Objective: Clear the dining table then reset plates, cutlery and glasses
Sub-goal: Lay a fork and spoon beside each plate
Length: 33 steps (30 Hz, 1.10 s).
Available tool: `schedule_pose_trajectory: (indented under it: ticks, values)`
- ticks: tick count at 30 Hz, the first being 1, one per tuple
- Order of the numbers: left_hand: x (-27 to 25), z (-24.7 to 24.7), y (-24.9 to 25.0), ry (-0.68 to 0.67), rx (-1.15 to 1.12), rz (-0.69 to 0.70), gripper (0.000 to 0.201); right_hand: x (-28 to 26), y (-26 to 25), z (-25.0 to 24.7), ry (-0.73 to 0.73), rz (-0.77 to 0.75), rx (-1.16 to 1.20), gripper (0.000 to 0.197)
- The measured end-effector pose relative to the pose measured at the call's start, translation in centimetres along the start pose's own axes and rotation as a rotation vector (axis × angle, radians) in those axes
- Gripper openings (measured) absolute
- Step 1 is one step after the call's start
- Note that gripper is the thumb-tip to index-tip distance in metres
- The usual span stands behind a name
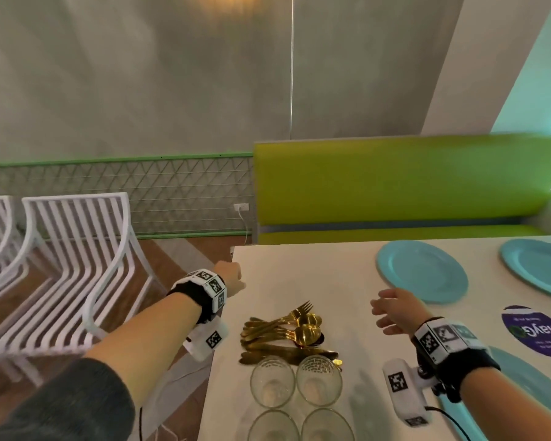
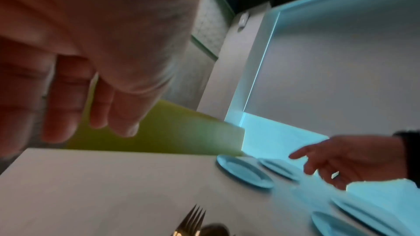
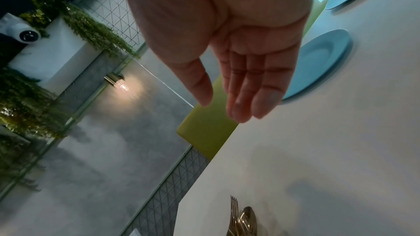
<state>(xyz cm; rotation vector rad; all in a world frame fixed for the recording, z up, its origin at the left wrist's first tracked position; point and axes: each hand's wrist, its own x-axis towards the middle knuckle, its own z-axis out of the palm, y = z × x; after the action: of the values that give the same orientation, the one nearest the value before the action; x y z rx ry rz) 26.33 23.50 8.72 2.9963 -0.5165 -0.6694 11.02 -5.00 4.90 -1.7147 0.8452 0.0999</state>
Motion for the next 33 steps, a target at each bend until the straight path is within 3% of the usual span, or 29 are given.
schedule_pose_trajectory:
  ticks: [2,11,16,22,28,33]
  values:
    - [1.1,1.8,-0.2,-0.058,0.008,0.025,0.017,0.2,-0.4,0.6,0.004,-0.003,-0.036,0.041]
    - [5.7,8.6,1.0,-0.193,0.058,0.159,0.063,1.7,-0.7,2.6,-0.006,0.025,-0.189,0.032]
    - [6.9,10.6,2.5,-0.209,0.099,0.254,0.075,2.5,0.3,1.7,0.021,0.080,-0.212,0.022]
    - [8.3,11.5,2.9,-0.187,0.153,0.324,0.064,3.0,1.7,0.0,0.069,0.141,-0.161,0.018]
    - [9.2,11.8,3.1,-0.163,0.188,0.318,0.041,2.9,2.9,-1.7,0.099,0.168,-0.159,0.016]
    - [8.9,12.1,4.0,-0.167,0.262,0.317,0.033,2.4,4.0,-3.0,0.129,0.186,-0.160,0.015]
